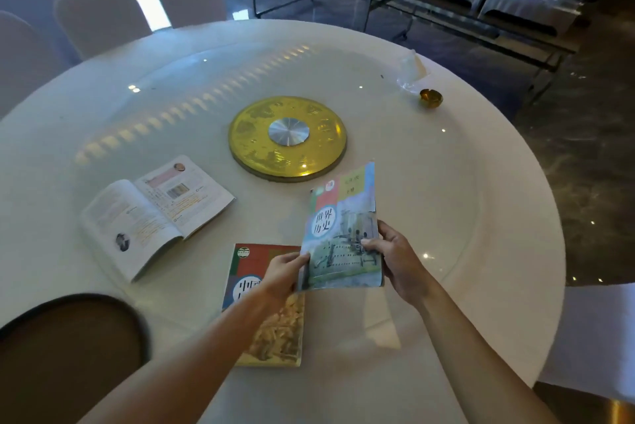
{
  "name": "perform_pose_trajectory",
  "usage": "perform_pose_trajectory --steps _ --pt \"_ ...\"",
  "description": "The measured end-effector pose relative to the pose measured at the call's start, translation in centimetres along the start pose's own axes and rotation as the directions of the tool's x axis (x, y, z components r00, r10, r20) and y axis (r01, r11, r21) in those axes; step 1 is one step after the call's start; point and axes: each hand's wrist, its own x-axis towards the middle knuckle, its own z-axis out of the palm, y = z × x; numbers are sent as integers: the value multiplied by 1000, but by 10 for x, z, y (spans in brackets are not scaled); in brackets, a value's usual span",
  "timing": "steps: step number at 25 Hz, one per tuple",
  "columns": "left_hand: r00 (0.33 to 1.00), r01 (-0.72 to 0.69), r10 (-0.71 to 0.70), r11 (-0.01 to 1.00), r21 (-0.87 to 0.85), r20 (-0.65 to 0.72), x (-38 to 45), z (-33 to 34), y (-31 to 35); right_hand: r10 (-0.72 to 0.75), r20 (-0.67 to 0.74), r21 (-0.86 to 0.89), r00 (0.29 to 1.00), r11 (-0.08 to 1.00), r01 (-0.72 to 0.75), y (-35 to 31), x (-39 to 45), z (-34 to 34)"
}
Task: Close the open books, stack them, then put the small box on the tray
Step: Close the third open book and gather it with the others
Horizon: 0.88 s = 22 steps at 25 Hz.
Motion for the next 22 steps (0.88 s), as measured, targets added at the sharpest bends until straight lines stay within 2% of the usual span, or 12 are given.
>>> perform_pose_trajectory --steps 3,6,11,15,18,22 --pt "991 -104 98 993 -60 -96 -15 -43 0 40 -10 -113 999 993 -41 7 5 33" --pt "973 -136 127 990 -36 -191 -27 -81 -10 79 -51 -262 996 961 -90 29 10 67" --pt "950 -82 85 996 24 -302 -44 -124 -46 123 -135 -361 983 918 -164 90 18 107" --pt "932 -2 29 997 77 -361 -43 -141 -82 227 -163 -472 960 836 -279 143 14 124" --pt "930 28 33 986 162 -365 -39 -149 -98 250 -191 -522 949 793 -314 169 13 127" --pt "933 51 107 906 421 -344 -39 -158 -107 215 -235 -668 948 673 -318 183 11 131"
